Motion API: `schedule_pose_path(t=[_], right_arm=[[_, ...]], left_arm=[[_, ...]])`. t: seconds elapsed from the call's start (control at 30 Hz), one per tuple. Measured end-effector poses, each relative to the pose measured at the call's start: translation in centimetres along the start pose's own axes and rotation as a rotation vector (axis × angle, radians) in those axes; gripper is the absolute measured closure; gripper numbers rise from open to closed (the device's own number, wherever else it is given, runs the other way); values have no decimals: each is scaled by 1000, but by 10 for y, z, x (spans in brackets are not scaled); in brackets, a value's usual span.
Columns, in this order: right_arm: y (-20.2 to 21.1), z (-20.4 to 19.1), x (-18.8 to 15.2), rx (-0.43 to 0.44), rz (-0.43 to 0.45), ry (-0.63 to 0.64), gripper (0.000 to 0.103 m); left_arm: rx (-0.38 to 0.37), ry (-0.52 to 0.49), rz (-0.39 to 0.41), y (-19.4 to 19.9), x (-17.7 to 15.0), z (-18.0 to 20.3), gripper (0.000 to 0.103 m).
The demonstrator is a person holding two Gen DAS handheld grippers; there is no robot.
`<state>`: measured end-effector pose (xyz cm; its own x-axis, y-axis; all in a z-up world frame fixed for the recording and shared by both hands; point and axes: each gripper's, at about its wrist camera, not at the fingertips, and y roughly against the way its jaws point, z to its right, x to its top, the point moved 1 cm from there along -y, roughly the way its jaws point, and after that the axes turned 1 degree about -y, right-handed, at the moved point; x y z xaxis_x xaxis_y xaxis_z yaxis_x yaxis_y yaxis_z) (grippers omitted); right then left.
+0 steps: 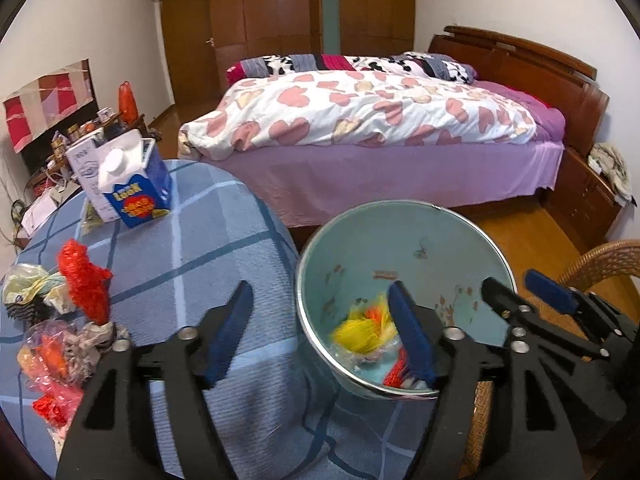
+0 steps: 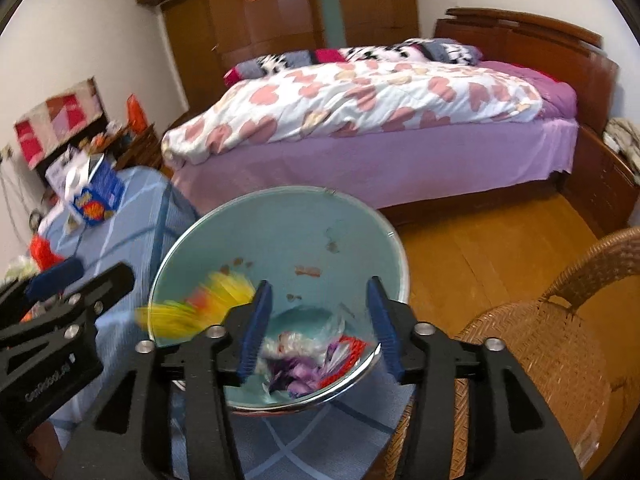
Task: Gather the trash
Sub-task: 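Carry the yellow wrapper with the left tool while the right tool carries the purple wrapper into the bucket, then return both open tools to the table over the remaining trash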
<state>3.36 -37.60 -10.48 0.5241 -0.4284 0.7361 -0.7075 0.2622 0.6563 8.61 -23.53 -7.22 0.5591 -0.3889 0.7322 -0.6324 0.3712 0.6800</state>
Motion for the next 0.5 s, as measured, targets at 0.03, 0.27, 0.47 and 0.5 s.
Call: schedule_pose_path(t=[0.03, 0.27, 0.47, 0.5], right_arm=[[4, 2, 0, -5, 17, -20, 37], [31, -6, 5, 12, 102, -50, 28], [47, -31, 3, 74, 113, -25, 28], [48, -35, 3, 84, 111, -19, 28]], left_arm=[[2, -2, 6, 4, 0, -2, 31], [59, 10, 48, 36, -4, -26, 18], [100, 42, 63, 58, -12, -52, 13], [104, 48, 62, 61, -14, -56, 13]])
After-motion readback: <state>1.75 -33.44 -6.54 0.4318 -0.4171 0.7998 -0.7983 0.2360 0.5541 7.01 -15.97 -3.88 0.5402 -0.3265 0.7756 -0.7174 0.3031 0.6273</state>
